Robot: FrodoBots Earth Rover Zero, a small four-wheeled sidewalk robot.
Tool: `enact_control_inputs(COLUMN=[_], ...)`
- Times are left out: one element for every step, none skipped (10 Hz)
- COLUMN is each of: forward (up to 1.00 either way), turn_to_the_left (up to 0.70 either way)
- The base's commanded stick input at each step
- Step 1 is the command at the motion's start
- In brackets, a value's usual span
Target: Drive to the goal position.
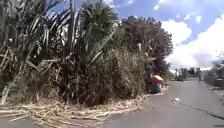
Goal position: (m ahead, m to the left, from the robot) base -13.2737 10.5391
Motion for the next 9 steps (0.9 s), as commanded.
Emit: enact_control_inputs(forward=[0.3, 0.3, 0.3, 0.3, 0.3, 0.3, 0.3, 0.3, 0.3], turn_to_the_left=[0.66, 0.66, 0.66, 0.66, 0.67, 0.67, 0.67, 0.67, 0.67])
